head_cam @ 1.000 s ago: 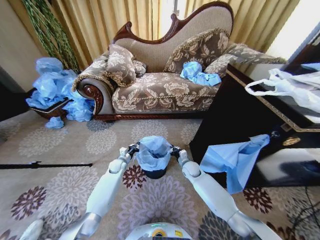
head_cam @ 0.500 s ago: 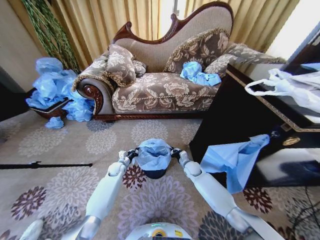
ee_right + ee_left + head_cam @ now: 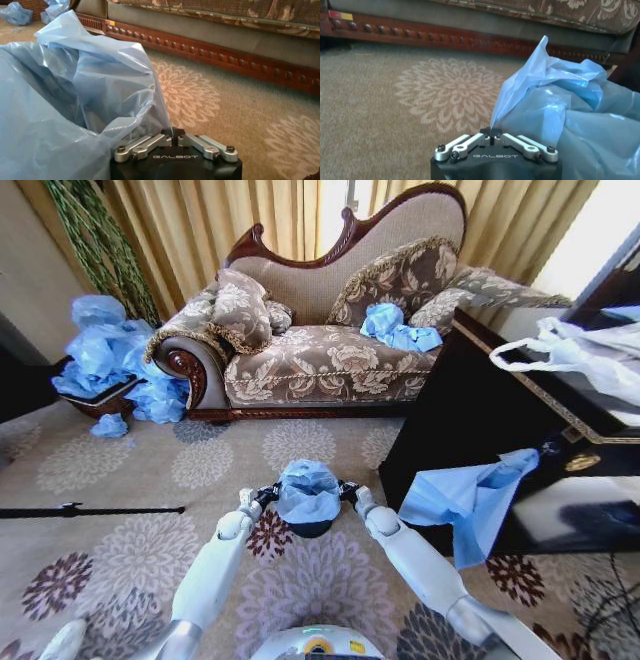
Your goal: Place a garbage bag over the trash bin.
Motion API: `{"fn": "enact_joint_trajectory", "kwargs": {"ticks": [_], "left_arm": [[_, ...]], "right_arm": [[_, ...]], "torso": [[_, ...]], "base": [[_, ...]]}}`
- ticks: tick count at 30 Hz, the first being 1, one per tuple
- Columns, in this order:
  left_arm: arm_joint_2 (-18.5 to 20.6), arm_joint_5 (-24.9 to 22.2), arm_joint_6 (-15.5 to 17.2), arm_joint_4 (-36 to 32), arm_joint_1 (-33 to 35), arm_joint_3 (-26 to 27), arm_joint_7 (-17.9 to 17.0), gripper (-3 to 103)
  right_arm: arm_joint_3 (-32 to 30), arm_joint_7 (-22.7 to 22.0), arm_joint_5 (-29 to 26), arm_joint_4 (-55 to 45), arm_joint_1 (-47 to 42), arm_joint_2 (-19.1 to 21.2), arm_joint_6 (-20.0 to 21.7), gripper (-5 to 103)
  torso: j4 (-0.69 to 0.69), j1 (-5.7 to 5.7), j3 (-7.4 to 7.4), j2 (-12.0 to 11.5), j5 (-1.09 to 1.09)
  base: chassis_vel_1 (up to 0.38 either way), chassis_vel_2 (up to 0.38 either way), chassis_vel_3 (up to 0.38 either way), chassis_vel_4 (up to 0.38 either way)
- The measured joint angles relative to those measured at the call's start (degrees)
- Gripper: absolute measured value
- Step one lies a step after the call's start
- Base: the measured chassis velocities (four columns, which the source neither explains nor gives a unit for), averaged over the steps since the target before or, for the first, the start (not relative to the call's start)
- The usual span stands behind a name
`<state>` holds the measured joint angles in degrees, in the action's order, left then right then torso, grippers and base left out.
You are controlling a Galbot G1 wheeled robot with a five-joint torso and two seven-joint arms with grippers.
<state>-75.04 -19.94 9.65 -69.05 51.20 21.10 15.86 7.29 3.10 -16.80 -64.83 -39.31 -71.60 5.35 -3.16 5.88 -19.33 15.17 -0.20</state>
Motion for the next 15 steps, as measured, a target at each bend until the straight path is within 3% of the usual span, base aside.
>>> {"fn": "enact_joint_trajectory", "kwargs": {"ticks": [15], "left_arm": [[-0.1,0.1,-0.7,0.8,1.7,0.8,1.0,0]], "right_arm": [[-0.5,0.1,2.3,3.3,-0.4,-2.2,-1.3,0]], "torso": [[-0.02,0.0,0.0,0.0,-0.01]], "base": [[0.0,0.0,0.0,0.0]]}}
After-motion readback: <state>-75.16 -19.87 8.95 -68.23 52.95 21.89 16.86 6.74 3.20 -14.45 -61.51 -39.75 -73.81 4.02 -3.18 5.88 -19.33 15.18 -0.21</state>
